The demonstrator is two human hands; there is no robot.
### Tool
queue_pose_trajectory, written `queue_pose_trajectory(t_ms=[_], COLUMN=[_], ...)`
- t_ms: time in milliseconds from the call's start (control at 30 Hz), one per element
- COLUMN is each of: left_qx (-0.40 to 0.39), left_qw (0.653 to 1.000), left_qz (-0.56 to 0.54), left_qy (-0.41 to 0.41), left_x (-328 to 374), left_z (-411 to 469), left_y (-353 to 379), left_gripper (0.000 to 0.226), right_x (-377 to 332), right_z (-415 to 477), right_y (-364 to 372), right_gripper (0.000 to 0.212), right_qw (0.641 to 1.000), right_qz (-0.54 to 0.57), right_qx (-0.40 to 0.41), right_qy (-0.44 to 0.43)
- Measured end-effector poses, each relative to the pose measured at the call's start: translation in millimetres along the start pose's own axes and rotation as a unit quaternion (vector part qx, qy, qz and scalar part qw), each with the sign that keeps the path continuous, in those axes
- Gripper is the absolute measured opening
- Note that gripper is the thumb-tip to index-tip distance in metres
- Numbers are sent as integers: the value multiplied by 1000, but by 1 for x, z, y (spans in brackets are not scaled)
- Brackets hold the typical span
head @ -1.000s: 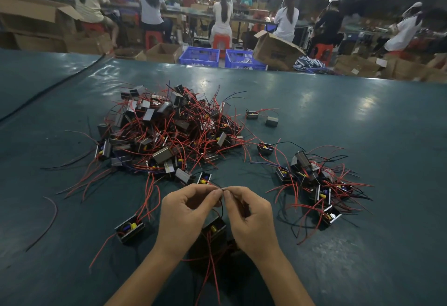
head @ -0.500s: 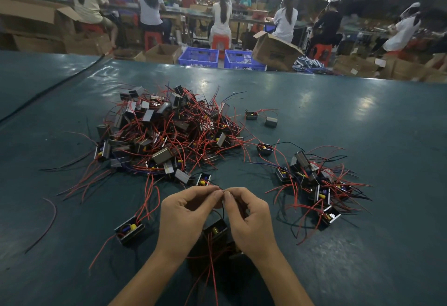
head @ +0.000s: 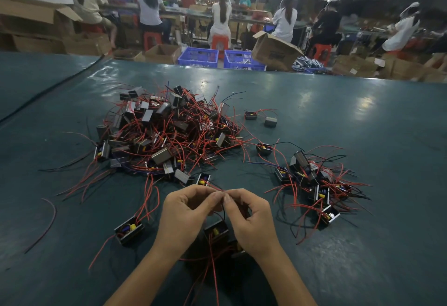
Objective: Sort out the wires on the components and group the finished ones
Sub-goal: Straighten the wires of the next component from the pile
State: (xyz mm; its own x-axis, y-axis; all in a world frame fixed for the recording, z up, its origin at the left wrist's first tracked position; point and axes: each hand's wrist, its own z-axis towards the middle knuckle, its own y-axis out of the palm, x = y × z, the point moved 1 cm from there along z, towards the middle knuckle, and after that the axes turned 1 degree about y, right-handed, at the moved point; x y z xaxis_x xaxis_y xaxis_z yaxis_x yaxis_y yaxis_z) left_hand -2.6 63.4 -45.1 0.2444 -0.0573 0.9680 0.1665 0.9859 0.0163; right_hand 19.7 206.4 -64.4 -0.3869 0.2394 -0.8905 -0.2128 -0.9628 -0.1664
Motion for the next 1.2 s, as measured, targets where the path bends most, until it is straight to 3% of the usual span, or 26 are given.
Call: queue_pose_trajectory(t_ms=[267, 400, 633, 800, 867, 933, 1067, 1133, 1200], left_qx=[2, 4, -7, -28, -47, -58, -85, -106, -110], left_qw=[999, 997, 998, 989, 987, 977, 890, 853, 842], left_qz=[-22, -31, 43, 138, 130, 26, -188, -254, -283], left_qy=[-50, -69, -48, -35, -84, -202, -407, -444, -446], left_x=[0, 0, 2, 3, 2, 2, 1, 0, 0], left_z=[5, 6, 6, 8, 9, 11, 10, 10, 8], left_y=[-5, -4, -8, -11, -12, -12, -11, -12, -11], left_gripper=[10, 17, 16, 14, 22, 26, 16, 16, 15], right_x=[1, 2, 5, 6, 4, 1, -3, -4, -5], right_z=[0, 0, 0, 0, -1, -2, -3, -3, -3], right_y=[1, 4, 4, 4, 3, 4, 7, 7, 7], right_gripper=[13, 15, 16, 13, 12, 11, 7, 9, 14], right_qw=[991, 990, 998, 988, 977, 964, 927, 913, 923], right_qz=[-118, -118, -56, -145, -193, -231, -307, -326, -311], right_qx=[17, 21, -27, -10, 8, 28, 56, 62, 57], right_qy=[-64, -70, -31, -58, -93, -128, -209, -236, -221])
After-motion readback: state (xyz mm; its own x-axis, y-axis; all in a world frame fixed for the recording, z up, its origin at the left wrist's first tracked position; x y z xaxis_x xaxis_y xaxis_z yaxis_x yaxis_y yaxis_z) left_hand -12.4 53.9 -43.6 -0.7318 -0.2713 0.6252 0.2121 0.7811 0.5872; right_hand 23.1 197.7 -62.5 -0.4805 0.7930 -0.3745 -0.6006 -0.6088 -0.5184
